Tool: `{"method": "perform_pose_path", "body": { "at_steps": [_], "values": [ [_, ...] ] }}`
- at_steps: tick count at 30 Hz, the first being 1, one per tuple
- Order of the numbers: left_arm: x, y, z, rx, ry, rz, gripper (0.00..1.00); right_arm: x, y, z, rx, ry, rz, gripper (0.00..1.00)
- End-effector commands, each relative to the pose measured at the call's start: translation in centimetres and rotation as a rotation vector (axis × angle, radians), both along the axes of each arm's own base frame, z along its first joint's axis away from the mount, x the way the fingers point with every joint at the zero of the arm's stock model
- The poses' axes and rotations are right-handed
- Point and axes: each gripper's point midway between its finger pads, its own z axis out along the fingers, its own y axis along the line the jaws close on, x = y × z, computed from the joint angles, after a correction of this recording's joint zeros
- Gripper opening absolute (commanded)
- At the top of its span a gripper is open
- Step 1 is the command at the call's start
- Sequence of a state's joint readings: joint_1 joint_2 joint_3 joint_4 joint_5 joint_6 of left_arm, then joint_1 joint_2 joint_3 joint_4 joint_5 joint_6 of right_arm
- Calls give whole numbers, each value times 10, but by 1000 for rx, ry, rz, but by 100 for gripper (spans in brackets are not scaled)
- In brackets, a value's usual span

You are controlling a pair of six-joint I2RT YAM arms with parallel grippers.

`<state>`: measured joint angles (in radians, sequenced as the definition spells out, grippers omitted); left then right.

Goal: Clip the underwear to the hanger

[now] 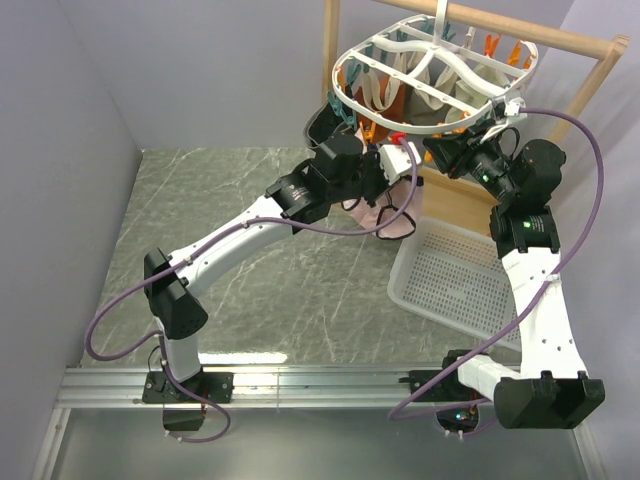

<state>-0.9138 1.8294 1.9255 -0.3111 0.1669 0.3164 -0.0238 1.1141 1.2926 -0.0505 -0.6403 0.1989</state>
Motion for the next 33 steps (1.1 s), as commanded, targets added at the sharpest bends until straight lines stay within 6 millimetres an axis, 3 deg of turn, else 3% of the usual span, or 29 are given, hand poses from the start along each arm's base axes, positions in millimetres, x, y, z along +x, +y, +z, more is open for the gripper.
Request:
{"method": "perform_pose_path", "body": {
  "at_steps": [1, 10, 25, 33],
  "values": [
    [12, 13, 68, -165, -131, 102, 0, -5, 5, 4, 21, -10, 21, 0],
    [17, 8, 77, -198, -142, 117, 0, -2, 5, 2, 38, 2, 22, 0],
    [19, -4, 48, -118, -160, 93, 0, 3, 3, 9, 72, 8, -2, 0],
    [19, -9, 43, -105, -163, 82, 0, 5, 4, 6, 76, 17, 5, 0]
  ]
}}
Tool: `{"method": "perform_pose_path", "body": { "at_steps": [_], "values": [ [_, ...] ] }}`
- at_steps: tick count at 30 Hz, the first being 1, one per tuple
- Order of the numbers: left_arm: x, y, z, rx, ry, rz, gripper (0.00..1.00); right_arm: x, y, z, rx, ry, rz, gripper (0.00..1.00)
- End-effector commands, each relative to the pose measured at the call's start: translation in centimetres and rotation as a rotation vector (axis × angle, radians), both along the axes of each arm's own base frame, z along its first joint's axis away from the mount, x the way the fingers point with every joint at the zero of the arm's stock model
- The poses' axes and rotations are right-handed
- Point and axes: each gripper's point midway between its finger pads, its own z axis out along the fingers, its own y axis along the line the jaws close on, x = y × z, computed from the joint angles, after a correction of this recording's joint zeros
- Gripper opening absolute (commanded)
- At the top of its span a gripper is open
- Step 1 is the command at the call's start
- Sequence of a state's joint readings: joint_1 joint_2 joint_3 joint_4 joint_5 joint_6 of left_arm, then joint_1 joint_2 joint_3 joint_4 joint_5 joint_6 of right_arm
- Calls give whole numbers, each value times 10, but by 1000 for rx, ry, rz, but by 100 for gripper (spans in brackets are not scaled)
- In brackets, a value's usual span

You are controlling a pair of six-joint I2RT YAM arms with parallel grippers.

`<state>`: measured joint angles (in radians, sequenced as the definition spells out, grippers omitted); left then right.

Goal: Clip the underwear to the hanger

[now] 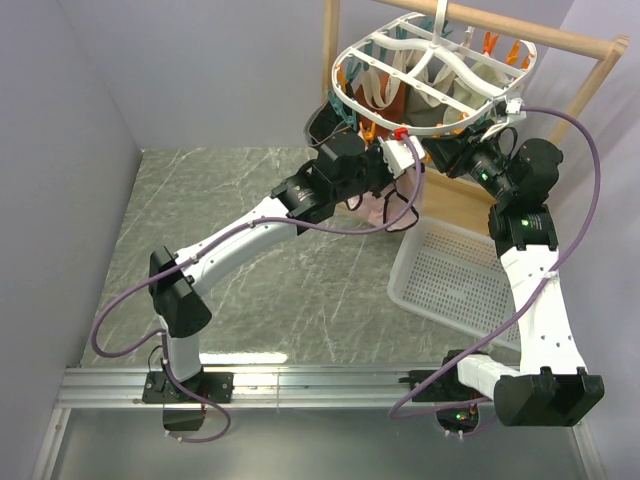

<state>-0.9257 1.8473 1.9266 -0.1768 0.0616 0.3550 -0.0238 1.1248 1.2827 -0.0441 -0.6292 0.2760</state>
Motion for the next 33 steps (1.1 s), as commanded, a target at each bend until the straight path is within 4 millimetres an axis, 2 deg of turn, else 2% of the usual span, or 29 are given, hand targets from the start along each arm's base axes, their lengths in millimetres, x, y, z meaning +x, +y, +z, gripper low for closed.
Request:
{"method": "perform_pose_path", "body": {
  "at_steps": [1, 4, 18, 33],
  "values": [
    [0, -5, 17, -32, -43, -3, 0, 1, 3, 12, 12, -39, 7, 0],
    [1, -8, 14, -28, -36, -5, 0, 1, 4, 11, 12, -37, 11, 0],
    [-2, -8, 39, -91, -80, -10, 0, 1, 5, -3, -18, -24, 11, 0],
    [-1, -3, 53, -125, -110, 10, 0, 1, 5, -3, -27, -24, 15, 0]
  ]
}}
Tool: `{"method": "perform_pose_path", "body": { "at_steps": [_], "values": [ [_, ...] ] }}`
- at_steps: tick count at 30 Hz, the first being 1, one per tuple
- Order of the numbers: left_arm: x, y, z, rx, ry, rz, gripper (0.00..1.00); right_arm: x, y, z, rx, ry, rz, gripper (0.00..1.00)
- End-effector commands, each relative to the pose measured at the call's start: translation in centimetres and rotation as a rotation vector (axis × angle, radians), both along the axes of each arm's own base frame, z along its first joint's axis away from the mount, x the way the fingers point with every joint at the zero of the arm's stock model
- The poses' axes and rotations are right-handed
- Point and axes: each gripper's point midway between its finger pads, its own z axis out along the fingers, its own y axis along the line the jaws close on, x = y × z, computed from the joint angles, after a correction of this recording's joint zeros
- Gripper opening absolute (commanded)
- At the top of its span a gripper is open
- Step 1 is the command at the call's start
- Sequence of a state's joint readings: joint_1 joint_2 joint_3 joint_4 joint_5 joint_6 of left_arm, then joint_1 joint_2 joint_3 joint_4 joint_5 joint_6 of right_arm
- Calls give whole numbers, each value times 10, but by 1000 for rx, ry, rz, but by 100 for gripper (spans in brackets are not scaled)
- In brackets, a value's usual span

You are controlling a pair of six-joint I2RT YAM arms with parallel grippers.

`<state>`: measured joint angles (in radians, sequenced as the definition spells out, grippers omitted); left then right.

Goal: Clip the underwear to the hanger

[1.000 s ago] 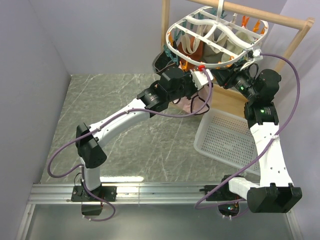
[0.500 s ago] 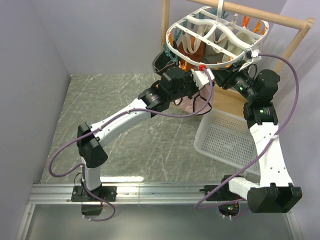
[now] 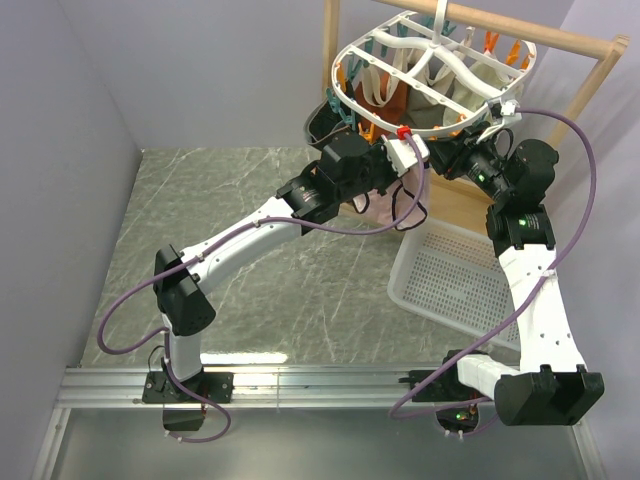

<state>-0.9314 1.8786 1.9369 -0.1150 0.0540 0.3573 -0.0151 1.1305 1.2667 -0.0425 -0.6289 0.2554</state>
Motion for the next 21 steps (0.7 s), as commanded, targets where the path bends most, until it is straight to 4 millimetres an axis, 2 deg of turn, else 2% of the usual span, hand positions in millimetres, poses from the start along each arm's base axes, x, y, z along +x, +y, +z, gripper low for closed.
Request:
{"method": "perform_pose_path", "body": {
  "at_steps": [1, 10, 15, 21],
  "values": [
    [-6, 7, 50, -93, -87, 11, 0, -1, 3, 6, -9, -30, 8, 0],
    [-3, 12, 68, -135, -128, 40, 0, -1, 3, 5, -20, -33, 9, 0],
    [-2, 11, 71, -139, -133, 40, 0, -2, 5, 7, -13, -36, 23, 0],
    [-1, 8, 69, -130, -136, 34, 0, -2, 6, 14, -1, -39, 24, 16]
  ]
}}
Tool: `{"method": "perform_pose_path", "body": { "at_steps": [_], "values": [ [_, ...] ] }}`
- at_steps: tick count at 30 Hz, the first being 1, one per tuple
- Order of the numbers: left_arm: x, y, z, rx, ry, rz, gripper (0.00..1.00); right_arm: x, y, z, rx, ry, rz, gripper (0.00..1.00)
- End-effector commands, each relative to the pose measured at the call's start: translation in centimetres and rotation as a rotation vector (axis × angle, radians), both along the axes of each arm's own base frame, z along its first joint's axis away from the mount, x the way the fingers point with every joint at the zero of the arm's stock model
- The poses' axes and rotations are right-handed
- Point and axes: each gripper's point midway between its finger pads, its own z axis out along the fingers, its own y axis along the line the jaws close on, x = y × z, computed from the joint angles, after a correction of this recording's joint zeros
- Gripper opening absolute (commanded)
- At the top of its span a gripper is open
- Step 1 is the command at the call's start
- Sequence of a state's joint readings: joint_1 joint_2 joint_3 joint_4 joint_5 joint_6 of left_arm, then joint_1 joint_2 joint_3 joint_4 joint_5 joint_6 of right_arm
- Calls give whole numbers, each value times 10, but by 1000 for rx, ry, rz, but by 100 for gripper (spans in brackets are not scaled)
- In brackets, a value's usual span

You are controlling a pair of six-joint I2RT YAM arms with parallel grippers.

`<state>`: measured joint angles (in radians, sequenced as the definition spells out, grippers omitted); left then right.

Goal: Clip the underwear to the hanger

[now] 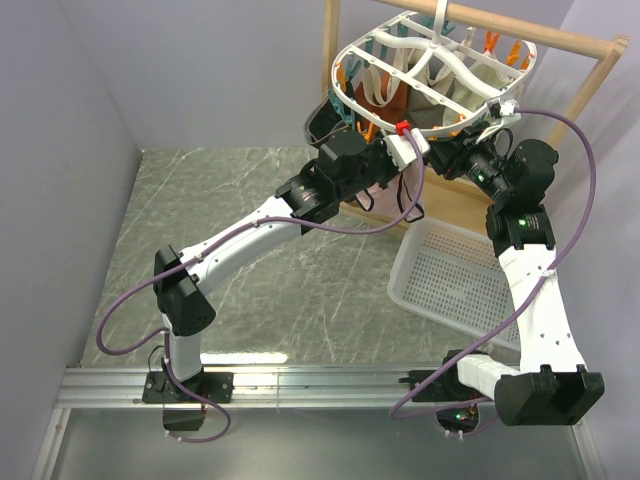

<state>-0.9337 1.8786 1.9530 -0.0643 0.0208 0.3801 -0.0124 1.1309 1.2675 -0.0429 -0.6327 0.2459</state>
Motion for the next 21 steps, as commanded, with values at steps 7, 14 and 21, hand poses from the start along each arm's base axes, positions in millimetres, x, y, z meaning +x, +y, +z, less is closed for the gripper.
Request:
{"method": "perform_pose_path", "body": {
  "at_steps": [7, 14, 21],
  "values": [
    [-6, 5, 49, -91, -82, 0, 0, -4, 5, 18, 21, -34, 23, 33],
    [-5, 4, 47, -85, -83, 0, 0, -5, 8, 21, 44, -24, 36, 40],
    [-5, 5, 45, -85, -83, 3, 0, -4, 8, 23, 47, -22, 36, 48]
  ]
}}
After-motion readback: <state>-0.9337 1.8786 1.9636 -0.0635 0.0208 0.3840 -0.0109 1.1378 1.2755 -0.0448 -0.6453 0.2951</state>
